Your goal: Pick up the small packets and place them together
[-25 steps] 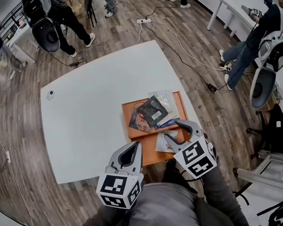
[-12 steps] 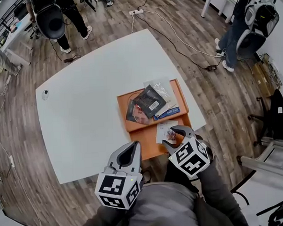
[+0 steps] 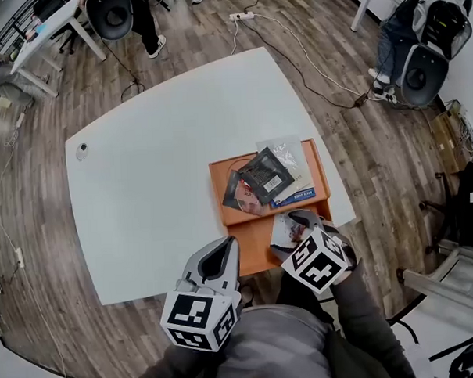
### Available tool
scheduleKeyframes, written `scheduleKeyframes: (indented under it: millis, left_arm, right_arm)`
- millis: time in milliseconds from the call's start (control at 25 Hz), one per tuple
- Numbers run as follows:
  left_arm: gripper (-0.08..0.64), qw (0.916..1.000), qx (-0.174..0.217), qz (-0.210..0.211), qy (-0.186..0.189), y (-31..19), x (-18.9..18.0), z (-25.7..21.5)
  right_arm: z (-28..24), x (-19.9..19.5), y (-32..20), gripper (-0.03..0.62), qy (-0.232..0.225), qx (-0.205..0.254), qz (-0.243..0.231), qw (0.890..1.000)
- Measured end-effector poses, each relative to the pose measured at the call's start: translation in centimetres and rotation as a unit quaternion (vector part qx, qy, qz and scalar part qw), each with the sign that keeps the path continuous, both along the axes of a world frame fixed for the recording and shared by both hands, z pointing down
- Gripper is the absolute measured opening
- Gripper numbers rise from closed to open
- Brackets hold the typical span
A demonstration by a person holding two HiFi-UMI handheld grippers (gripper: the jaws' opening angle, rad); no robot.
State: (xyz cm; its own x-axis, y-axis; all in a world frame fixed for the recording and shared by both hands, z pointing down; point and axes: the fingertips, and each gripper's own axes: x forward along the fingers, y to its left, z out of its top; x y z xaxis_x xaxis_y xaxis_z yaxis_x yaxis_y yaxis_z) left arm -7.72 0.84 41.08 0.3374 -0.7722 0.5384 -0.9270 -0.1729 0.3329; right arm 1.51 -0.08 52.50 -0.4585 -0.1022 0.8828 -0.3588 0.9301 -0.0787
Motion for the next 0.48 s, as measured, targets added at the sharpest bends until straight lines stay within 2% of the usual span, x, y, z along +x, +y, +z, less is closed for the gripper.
scheduleKeyframes:
  millis: [120, 360, 400, 480]
  left_arm:
    - [-0.003, 1.0, -0.007, -0.007, 0.003, -0.4, -0.7, 0.5]
    - [-0.003, 0.9996, -0.019, -0.015, 0.013, -1.0, -1.2, 1.5]
    - [-0.003, 0.9995, -0.022, -0.015, 0.014, -1.0, -1.2, 1.7]
    - [-0.003, 0.9994, -0.026, -0.014, 0.016, -1.0, -1.1, 2.0]
  right_arm:
    - [0.9, -0.3, -0.2, 0.328, 0.01, -0.012, -0.008, 1.0]
    - [1.6, 0.0, -1.2, 0.327, 0.035, 0.0, -0.002, 0.999]
    - [1.6, 0.1, -1.3, 0.316, 0.037, 0.003, -0.002, 0.999]
    - [1.6, 0.3, -1.6, 0.238, 0.042, 0.008, -0.004, 0.999]
